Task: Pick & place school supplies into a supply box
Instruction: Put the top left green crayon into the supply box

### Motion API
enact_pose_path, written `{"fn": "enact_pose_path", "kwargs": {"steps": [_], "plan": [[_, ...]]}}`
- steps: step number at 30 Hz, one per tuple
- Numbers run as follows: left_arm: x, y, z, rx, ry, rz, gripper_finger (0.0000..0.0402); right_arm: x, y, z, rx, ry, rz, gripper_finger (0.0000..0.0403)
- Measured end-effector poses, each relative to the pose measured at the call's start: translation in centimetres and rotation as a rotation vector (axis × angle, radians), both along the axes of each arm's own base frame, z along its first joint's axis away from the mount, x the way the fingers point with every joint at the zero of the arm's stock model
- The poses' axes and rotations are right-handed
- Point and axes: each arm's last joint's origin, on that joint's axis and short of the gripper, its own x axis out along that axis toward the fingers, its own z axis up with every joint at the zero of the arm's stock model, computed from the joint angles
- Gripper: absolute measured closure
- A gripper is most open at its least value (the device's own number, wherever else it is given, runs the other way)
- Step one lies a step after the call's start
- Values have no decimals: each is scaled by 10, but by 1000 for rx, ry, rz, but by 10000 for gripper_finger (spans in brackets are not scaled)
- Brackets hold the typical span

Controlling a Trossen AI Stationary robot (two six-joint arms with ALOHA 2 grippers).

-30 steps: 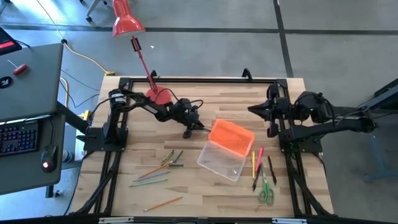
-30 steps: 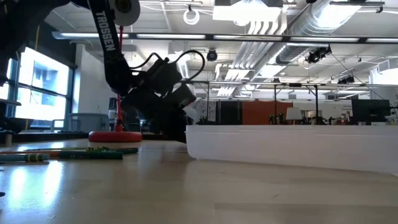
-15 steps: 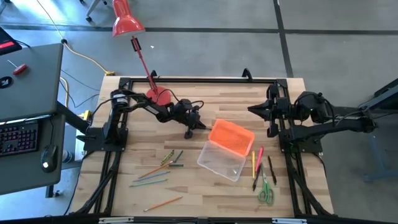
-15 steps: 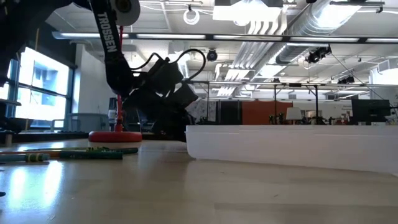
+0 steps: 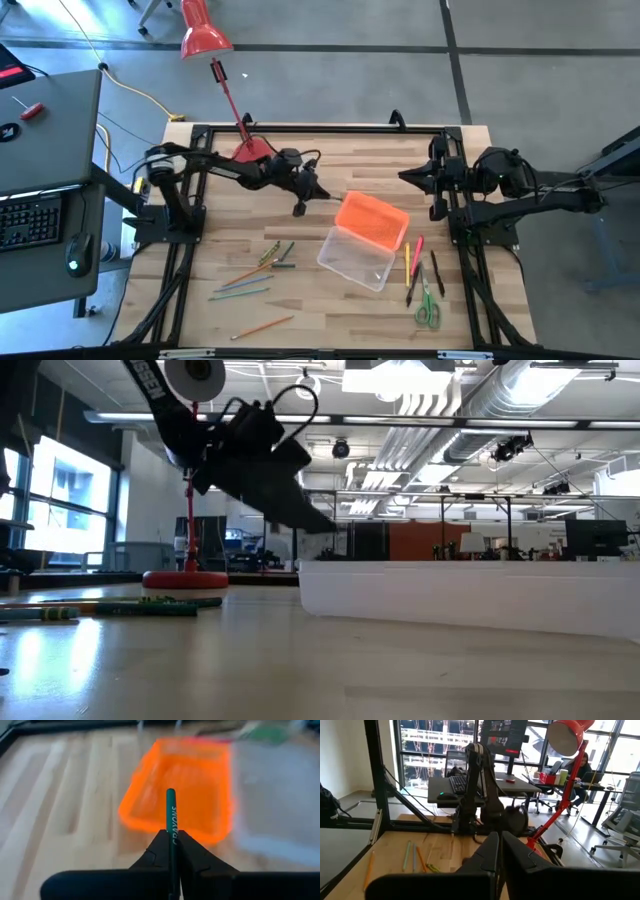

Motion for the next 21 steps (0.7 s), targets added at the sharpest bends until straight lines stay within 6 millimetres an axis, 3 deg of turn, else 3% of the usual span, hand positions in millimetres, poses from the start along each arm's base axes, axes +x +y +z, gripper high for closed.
{"fn": "enact_pose_path", "kwargs": {"steps": [10,17,21], "plan": [[10,-56,6,-61,-10,-162,354,0,0,5,-12,-54,0,402],[19,-102,11,18,-20,-149,348,0,0,6,-30,-64,-1,402],[32,-119,13,50,-16,-133,347,0,0,6,47,-71,14,402]]}}
